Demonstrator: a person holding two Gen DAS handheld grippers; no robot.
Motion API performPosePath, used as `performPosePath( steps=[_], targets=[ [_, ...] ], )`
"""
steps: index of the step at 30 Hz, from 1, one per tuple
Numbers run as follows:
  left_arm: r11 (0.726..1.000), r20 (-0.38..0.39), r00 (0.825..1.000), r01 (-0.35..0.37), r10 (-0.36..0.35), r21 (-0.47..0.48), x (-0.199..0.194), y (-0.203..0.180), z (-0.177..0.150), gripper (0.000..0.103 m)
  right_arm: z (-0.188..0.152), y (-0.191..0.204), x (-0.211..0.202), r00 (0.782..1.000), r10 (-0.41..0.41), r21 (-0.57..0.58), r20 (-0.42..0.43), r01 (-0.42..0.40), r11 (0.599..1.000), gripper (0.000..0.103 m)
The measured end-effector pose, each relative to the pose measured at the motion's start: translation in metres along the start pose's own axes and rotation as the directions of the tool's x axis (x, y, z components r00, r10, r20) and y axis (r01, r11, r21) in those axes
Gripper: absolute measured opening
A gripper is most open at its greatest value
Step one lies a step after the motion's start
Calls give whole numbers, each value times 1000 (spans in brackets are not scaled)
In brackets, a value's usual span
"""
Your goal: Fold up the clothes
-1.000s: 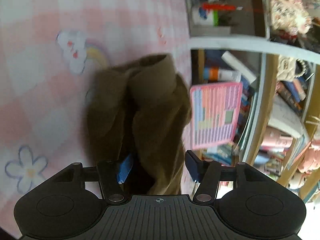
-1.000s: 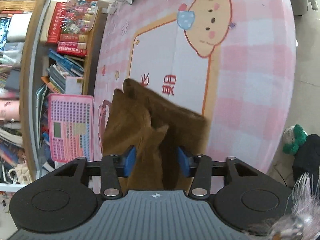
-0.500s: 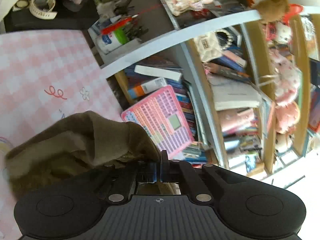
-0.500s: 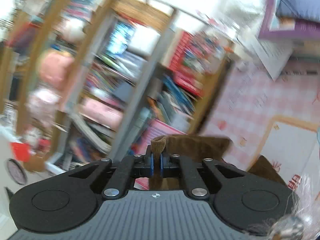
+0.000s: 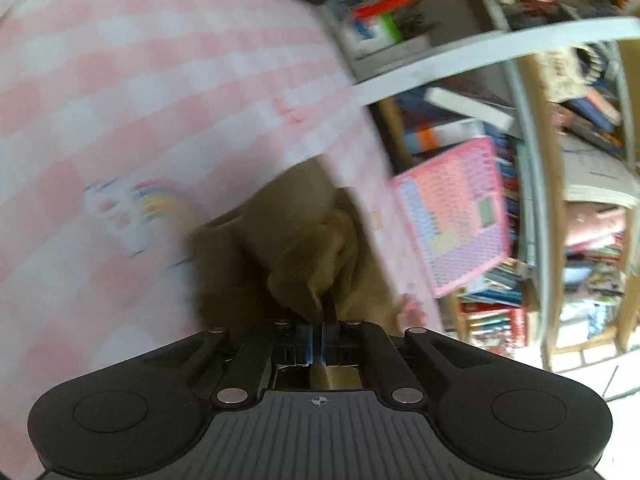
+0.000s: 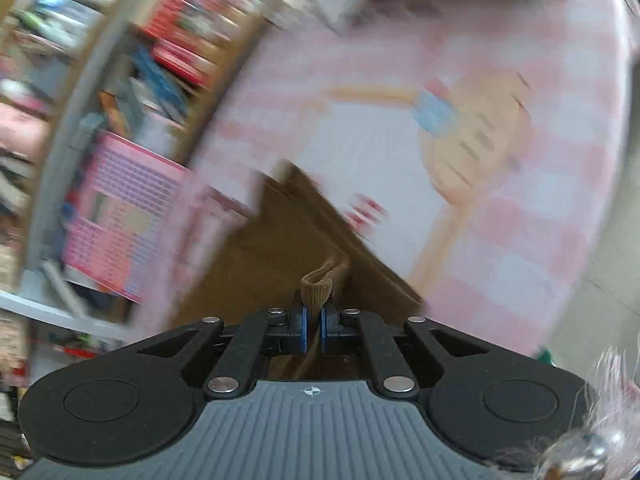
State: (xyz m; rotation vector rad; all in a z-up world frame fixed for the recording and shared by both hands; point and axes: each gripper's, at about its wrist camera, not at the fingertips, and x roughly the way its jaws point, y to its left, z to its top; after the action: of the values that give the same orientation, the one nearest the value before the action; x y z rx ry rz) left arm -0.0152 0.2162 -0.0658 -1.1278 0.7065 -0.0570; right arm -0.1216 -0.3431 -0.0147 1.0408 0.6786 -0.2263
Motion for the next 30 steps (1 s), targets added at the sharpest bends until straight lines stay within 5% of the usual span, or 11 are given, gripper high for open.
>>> performPosePath(
  steps=[2, 4, 11, 13, 15, 18, 22, 25, 27, 30],
  targets=[
    [996, 12, 998, 58, -59, 62, -9, -20, 1, 2, 9, 16, -14, 996, 59, -49, 60, -56, 997, 6],
    [994, 8, 999, 45, -46, 95, -12, -20, -1, 2, 13, 28, -30, 989, 92, -110, 112, -80, 991, 6],
    [996, -59, 995, -79, 82, 52, 5, 22, -14, 3, -20, -13, 24, 986, -166, -216, 3, 163, 963, 6],
    [995, -50, 995, -86, 89, 54, 3, 23, -14, 10, -22, -14, 24, 986, -165, -231, 17, 165, 959, 7],
    [996, -35, 996, -87, 88, 31, -2, 25, -11, 16, -23, -10, 22, 983, -180, -253, 41, 184, 950, 19],
    [998, 6, 999, -54, 54, -42, -10, 34, -3, 42, -27, -10, 15, 978, -195, -270, 72, 207, 940, 29],
    [996, 43, 998, -33, 37, -81, -15, 37, 6, 37, -28, -6, 13, 970, -225, -284, 89, 241, 928, 28],
    [998, 21, 998, -58, 58, -25, -8, 24, 8, 12, -29, -6, 16, 963, -254, -300, 93, 270, 915, 28],
    [996, 51, 998, -43, 39, 82, -17, 5, 3, 9, -31, -5, 18, 958, -268, -320, 99, 286, 903, 28],
    [922, 135, 989, 1, -58, 386, -43, -43, -15, 9, -34, -1, 20, 954, -282, -357, 104, 301, 884, 28]
  ],
)
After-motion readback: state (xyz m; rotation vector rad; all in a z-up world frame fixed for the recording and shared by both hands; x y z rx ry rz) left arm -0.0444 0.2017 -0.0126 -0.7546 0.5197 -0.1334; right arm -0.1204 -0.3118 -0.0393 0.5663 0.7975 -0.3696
